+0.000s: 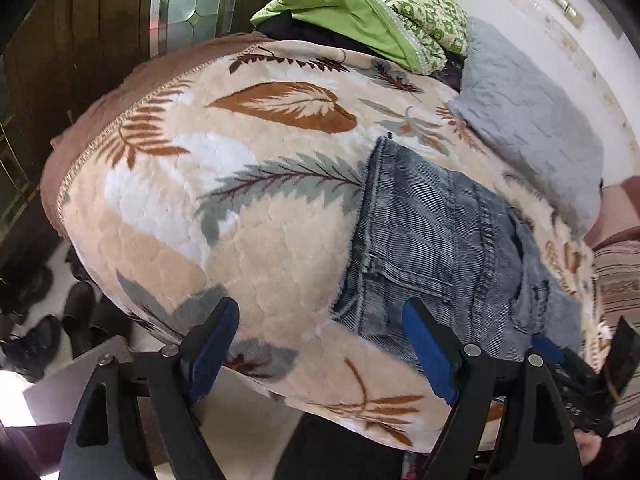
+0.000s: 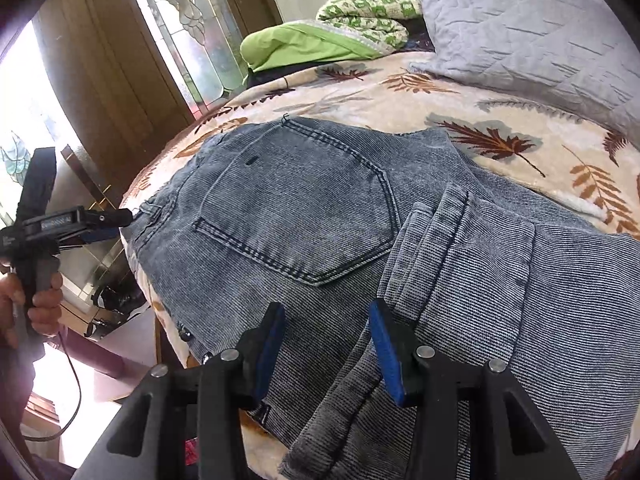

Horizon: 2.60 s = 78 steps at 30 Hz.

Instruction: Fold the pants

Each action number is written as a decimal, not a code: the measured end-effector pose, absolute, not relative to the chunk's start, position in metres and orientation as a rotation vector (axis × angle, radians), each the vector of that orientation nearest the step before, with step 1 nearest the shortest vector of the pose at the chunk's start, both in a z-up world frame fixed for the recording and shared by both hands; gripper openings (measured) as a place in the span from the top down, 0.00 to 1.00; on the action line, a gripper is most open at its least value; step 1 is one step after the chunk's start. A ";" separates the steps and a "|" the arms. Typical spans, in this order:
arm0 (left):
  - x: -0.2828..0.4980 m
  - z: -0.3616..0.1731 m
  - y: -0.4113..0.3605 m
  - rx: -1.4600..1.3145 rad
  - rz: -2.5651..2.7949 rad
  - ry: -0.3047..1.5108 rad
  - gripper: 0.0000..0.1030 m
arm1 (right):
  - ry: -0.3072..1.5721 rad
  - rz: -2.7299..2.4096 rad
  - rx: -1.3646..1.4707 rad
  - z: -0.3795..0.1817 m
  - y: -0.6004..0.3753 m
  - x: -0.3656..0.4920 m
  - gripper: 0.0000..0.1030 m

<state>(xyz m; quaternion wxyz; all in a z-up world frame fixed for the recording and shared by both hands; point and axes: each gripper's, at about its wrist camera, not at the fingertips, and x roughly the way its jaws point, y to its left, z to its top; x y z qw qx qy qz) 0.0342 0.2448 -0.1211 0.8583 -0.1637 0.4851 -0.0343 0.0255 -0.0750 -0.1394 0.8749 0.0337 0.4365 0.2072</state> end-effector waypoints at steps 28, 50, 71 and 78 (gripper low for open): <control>0.065 -0.129 0.190 -0.388 -0.300 0.935 0.76 | 0.963 0.474 0.204 -0.136 -0.091 0.031 0.54; 0.009 -0.009 0.071 -0.014 -0.451 0.749 0.78 | 0.981 0.489 0.184 -0.155 -0.073 0.090 0.59; -0.052 -0.035 -0.194 0.465 -0.817 0.911 0.66 | 0.588 0.124 0.803 -0.090 -0.389 -0.047 0.59; -0.059 -0.009 -0.170 0.416 -0.791 0.812 0.36 | 0.603 0.118 0.726 -0.083 -0.384 -0.045 0.59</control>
